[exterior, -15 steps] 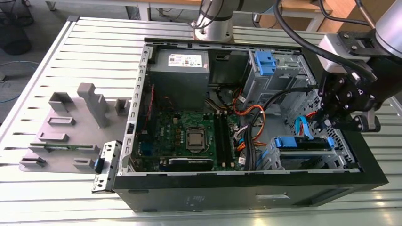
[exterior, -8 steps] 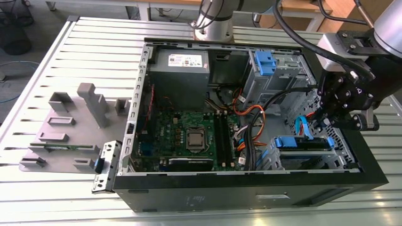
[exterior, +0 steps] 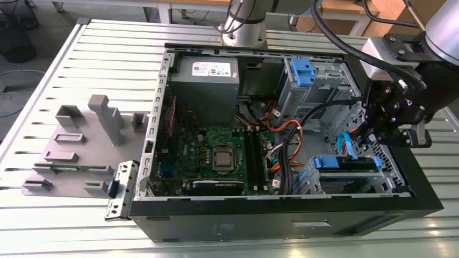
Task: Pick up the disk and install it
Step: 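Insert the second disk wire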
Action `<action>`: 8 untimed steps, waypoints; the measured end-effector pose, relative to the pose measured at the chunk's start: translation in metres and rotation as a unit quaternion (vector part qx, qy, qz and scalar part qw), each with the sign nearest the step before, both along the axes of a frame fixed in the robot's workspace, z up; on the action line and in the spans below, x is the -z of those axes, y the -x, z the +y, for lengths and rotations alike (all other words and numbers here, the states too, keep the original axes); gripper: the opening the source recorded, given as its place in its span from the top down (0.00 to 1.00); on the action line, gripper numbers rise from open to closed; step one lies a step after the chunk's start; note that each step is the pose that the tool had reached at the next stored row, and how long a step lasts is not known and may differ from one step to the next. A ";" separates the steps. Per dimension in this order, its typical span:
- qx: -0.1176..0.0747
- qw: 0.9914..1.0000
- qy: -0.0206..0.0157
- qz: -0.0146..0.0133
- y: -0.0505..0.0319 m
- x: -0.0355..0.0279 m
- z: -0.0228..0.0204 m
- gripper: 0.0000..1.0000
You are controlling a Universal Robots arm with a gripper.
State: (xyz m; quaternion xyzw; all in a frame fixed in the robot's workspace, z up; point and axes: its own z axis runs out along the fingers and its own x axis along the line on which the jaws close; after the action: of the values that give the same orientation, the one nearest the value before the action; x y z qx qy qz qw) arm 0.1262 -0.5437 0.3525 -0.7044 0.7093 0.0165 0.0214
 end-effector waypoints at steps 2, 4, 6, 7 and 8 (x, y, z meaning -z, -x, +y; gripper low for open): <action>0.000 1.000 0.000 0.000 0.0000 0.0000 0.0004 0.76; 0.000 1.000 0.000 0.000 0.0000 0.0001 0.0008 0.76; 0.000 1.000 0.000 0.000 0.0000 0.0004 0.0013 0.76; 0.000 1.000 0.000 0.000 -0.0001 0.0006 0.0016 0.76; 0.000 1.000 0.000 0.000 -0.0002 0.0007 0.0019 0.76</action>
State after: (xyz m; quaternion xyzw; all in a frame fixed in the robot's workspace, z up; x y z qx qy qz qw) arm 0.1264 -0.5418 0.3518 -0.7043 0.7094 0.0165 0.0214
